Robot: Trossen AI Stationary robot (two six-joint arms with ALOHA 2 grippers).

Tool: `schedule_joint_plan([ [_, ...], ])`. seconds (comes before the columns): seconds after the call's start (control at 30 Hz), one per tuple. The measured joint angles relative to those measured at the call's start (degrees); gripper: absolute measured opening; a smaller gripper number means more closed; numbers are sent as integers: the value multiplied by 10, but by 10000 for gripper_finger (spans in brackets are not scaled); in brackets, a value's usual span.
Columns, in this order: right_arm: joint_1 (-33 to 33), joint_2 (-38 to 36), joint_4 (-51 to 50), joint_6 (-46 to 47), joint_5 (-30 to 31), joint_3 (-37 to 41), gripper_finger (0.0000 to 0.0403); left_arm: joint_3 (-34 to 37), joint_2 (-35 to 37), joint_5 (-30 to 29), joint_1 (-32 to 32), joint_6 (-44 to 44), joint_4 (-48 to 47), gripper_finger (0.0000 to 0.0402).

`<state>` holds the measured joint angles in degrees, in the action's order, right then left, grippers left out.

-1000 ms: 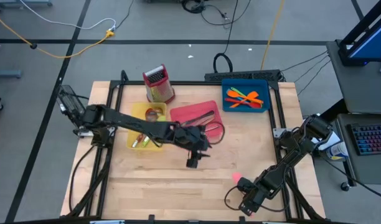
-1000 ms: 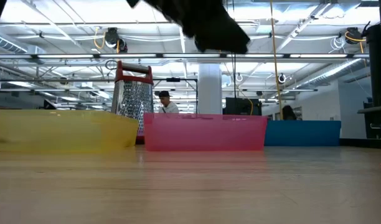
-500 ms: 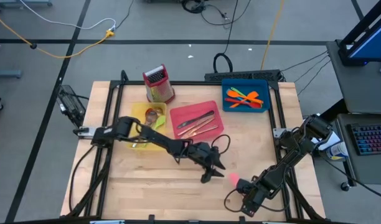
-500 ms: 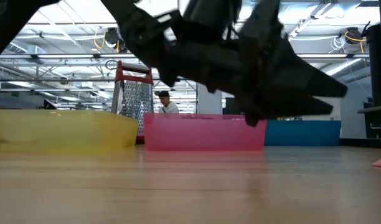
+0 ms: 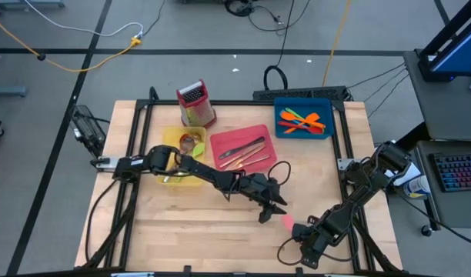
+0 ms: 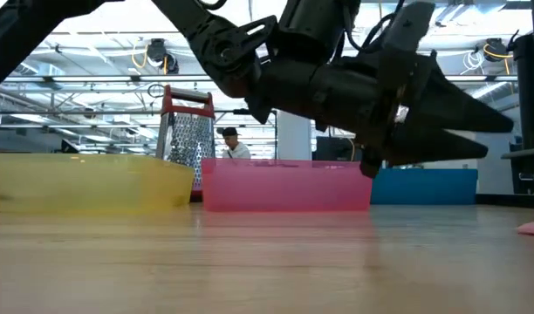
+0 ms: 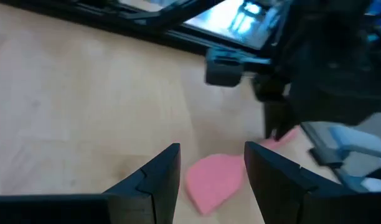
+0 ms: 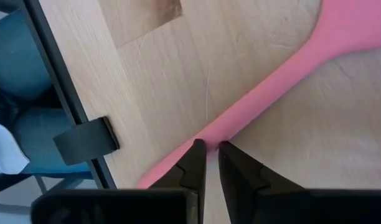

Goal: Pick & Place Kitchen Items
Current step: Put the pink spatula into the blue bin

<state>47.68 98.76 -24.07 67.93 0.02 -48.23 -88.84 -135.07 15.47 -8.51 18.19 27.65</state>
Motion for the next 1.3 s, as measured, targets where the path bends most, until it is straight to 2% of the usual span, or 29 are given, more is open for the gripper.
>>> schedule_joint_plan([
  [0.27, 0, -1, 26, 3, 11, 0, 34, 0, 0, -62, -20, -15, -54, 184],
  [0.5, 0, -1, 55, 61, 19, 1, 83, 0, 0, -65, -20, 2, -86, 184],
  [0.7, -2, 2, 113, 77, 81, 1, 123, 0, 0, -65, -21, 5, -90, 184],
  [0.87, -2, 15, 125, 61, 96, 0, 120, 0, 0, -65, -21, 1, -90, 184],
  [0.97, -2, 32, 127, 47, 96, 0, 108, 0, 0, -63, -20, -45, -106, 184],
  [1.03, -2, 36, 119, 46, 103, 0, 97, 0, 0, -40, -17, -98, -129, 184],
  [1.2, -2, 36, 107, 34, 102, 0, 77, 0, 0, 68, -17, -207, -145, 184],
  [1.3, -2, 36, 107, 9, 99, 0, 78, 0, 0, 73, -21, -231, -142, 184],
])
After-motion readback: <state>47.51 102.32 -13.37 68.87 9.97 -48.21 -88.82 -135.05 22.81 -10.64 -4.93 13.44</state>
